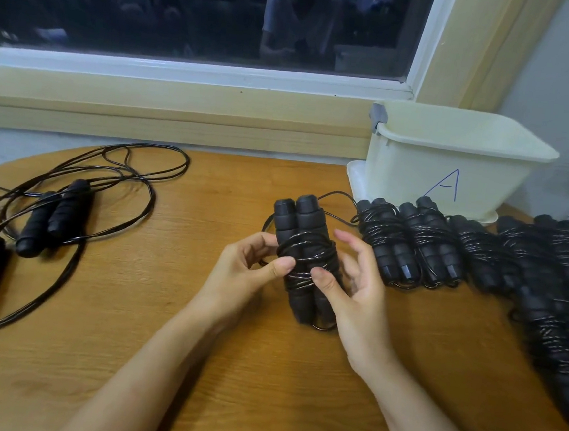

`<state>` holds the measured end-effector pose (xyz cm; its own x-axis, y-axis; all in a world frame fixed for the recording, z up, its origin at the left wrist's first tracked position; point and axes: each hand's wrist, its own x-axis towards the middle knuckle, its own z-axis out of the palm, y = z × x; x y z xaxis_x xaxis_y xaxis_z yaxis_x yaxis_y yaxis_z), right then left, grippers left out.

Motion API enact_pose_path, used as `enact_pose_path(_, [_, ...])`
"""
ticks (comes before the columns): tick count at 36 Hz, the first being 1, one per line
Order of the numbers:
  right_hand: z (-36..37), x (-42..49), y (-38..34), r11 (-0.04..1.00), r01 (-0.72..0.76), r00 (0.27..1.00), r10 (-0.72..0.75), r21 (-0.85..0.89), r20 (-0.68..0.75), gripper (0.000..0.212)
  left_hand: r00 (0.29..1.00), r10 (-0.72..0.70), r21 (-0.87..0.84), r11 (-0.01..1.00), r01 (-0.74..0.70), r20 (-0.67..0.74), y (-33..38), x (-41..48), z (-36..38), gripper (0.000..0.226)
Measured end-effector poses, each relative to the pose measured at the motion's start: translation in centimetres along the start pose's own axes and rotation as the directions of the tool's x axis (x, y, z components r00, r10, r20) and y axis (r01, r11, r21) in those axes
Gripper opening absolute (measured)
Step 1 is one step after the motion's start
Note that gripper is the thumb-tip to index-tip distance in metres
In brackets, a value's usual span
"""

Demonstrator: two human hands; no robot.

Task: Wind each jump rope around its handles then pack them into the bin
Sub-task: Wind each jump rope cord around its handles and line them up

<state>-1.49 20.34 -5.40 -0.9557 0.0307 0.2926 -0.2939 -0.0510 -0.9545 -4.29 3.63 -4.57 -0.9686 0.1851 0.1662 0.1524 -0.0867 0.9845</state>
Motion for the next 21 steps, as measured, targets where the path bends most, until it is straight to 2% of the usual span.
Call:
enact_pose_path(3, [-0.04, 0.06, 0.03, 1.000, -0.018, 1.000, 0.018, 0.025, -0.011, 0.048, 1.000, -0.018, 0.009, 1.000, 0.018, 0.017, 0.16, 0.10, -0.19, 0.021])
enact_pose_path(8, [-0.13, 0.15, 0.11, 0.999, -0.028, 0.999, 0.028, 0.025, -0.015, 0.045, 0.999, -0.036, 0.047, 0.998, 0.036, 0.007, 0.22, 0.09, -0.48, 0.030])
enact_pose_path(13, [-0.18, 0.15, 0.46, 0.998, 0.033, 0.998, -0.037, -0.058, -0.058, 0.043, 0.999, -0.040, 0.015, 0.999, 0.040, -0.021, 0.20, 0.01, -0.08, 0.023])
enact_pose_path(15, [-0.22, 0.25, 0.63, 0.992, 0.056, 0.995, -0.064, -0.113, -0.071, 0.048, 0.998, -0.035, 0.011, 0.999, 0.036, -0.051, 0.16, 0.01, -0.03, 0.025])
enact_pose_path(17, [-0.24, 0.28, 0.70, 0.994, 0.045, 0.997, -0.052, -0.104, -0.060, 0.052, 0.997, -0.033, 0.016, 0.999, 0.034, -0.074, 0.20, 0.01, -0.02, 0.032])
enact_pose_path(21, [-0.24, 0.30, 0.73, 0.998, 0.031, 0.998, -0.034, -0.063, -0.053, 0.046, 0.994, -0.022, 0.021, 0.999, 0.025, -0.103, 0.43, -0.01, 0.08, 0.028])
